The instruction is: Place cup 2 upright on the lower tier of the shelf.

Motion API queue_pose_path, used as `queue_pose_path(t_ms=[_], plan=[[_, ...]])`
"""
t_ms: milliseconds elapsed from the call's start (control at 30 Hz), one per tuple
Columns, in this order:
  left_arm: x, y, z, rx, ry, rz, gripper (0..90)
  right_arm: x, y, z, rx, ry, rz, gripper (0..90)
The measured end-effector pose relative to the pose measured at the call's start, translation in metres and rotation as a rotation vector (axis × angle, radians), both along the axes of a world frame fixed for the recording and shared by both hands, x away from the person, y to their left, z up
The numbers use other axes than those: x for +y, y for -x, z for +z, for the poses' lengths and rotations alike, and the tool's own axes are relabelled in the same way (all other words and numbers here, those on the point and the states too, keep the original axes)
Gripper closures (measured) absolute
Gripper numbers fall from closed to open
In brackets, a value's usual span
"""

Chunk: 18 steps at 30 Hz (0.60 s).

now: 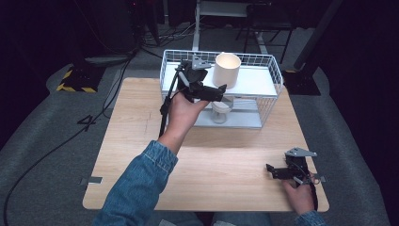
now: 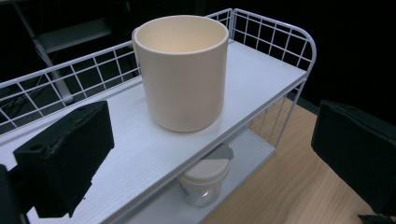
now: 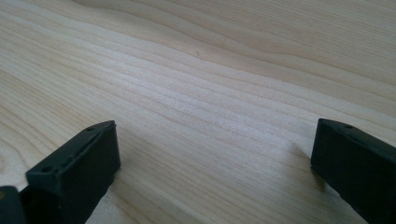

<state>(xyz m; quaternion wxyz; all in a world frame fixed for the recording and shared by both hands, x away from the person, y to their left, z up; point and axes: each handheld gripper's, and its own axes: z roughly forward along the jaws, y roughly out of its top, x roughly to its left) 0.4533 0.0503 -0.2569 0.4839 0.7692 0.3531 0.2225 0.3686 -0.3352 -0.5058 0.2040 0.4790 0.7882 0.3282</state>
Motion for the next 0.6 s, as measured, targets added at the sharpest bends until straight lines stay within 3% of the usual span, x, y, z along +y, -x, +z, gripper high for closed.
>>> queue_pose_path(t_ms=[233,533,600], plan=[[0.015,0.021,-0.002,-0.014,0.014,-0.009,0.0,0.000,0.000,0.000,0.000,0.000,0.000,1.5],[0.042,0.044,-0.007,-0.018,0.034,0.013,0.0,0.000,0.000,0.000,0.000,0.001,0.005,1.5],[0.049,0.049,-0.010,-0.021,0.022,0.014,0.0,0.000,0.000,0.000,0.000,0.001,0.005,1.5]])
